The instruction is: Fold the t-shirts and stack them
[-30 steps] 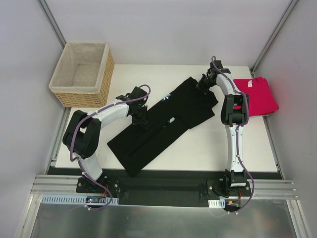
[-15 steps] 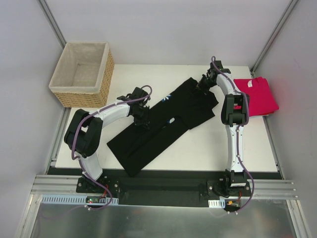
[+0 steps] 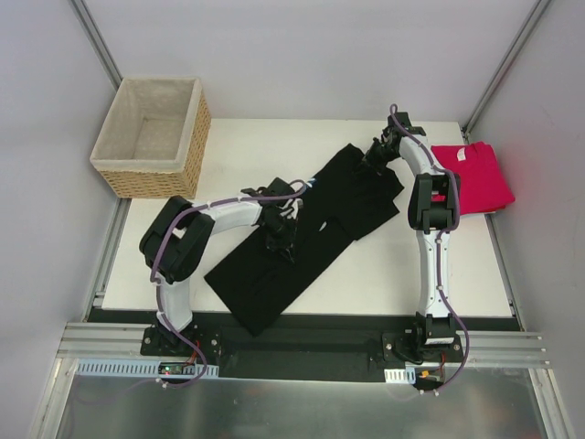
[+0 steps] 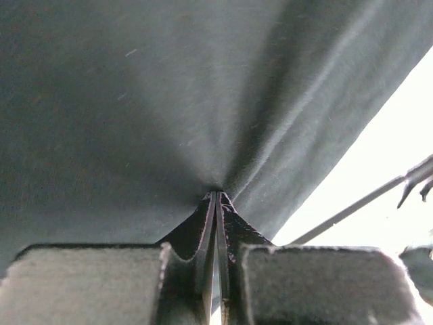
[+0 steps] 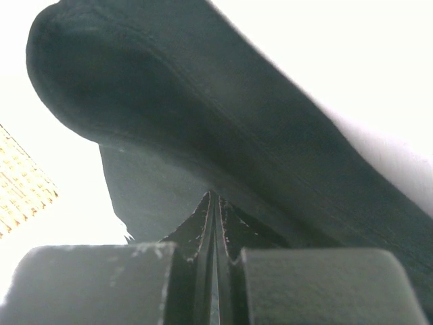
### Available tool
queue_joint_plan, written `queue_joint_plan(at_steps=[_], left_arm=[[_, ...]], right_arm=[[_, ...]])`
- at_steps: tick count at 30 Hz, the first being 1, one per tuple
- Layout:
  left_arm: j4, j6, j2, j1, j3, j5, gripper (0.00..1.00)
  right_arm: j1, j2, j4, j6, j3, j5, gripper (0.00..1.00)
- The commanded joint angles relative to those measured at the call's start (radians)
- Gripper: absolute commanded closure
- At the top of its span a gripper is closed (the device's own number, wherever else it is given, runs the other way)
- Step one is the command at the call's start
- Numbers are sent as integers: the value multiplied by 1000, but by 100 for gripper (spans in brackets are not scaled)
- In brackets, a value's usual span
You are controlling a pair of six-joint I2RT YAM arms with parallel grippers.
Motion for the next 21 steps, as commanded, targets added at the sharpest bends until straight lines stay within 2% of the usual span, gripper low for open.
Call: queue_joint_plan(at_steps=[1, 6, 15, 18, 19, 21], left_arm=[[0, -16, 62, -81, 35, 60, 100], [-2, -39, 62, -109, 63, 36, 100], [-101, -19, -62, -106, 160, -53, 100], [-153, -16, -130, -104, 221, -81, 100], [-164, -14, -148, -106, 236, -84, 100], [-170, -17, -209, -104, 275, -92, 96]], right_arm=[[0, -65, -32, -16, -15, 4, 99], [-2, -69, -32, -26, -26, 6, 99], [-3, -72, -24, -33, -23, -2, 99], [-2, -91, 48, -41, -52, -43, 99], [-2, -102, 125, -44, -69, -58, 99], [0, -139, 201, -52, -83, -103, 99]])
